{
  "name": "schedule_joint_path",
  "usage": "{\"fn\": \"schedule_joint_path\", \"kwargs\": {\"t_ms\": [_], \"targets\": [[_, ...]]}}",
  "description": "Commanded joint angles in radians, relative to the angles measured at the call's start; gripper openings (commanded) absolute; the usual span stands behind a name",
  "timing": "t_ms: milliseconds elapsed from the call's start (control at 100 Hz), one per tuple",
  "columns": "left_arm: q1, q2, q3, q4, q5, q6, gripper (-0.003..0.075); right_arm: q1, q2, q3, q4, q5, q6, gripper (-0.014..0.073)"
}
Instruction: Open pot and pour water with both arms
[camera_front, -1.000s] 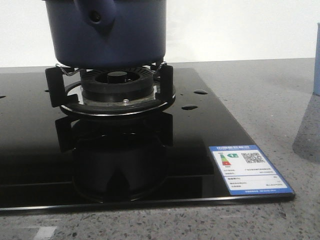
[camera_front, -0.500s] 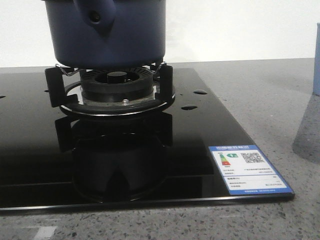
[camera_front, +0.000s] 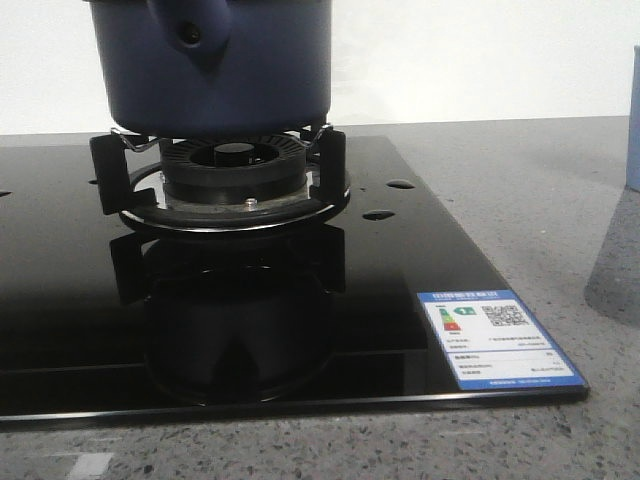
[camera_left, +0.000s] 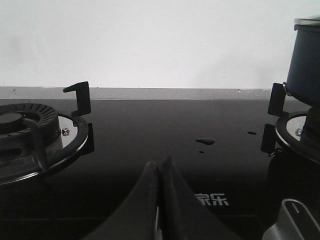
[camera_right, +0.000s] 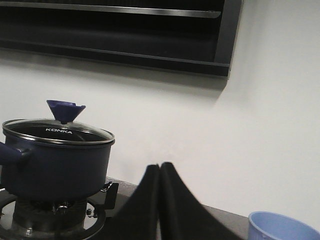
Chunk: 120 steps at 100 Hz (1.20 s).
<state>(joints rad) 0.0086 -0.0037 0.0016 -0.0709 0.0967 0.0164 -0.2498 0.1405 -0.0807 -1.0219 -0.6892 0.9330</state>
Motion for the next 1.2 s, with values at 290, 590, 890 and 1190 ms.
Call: {"fn": "schedule_joint_path", "kwargs": {"t_ms": [290,590,890,1190], "targets": [[0.002,-0.029,0.009,-0.008,-0.077,-0.01,-0.002,0.011,0.017,-0.025,0.15,0.119,-0.028,-0.006],[0.002,-0.029,0.009,-0.008,-0.077,-0.01,-0.002,0.295,0.039,-0.025,0.834,0.493,-0.808,-0.006],[0.002,-0.029,0.009,-0.008,-0.077,-0.01,-0.002,0.316,-0.13,0.121,0.976,0.612,-0.916,-0.006],[0.002,-0.027,0.009,-0.008,-0.078,-0.01,-0.002,0.178,-0.168,0.118,0.979,0.804,-0.9,-0.006]]}}
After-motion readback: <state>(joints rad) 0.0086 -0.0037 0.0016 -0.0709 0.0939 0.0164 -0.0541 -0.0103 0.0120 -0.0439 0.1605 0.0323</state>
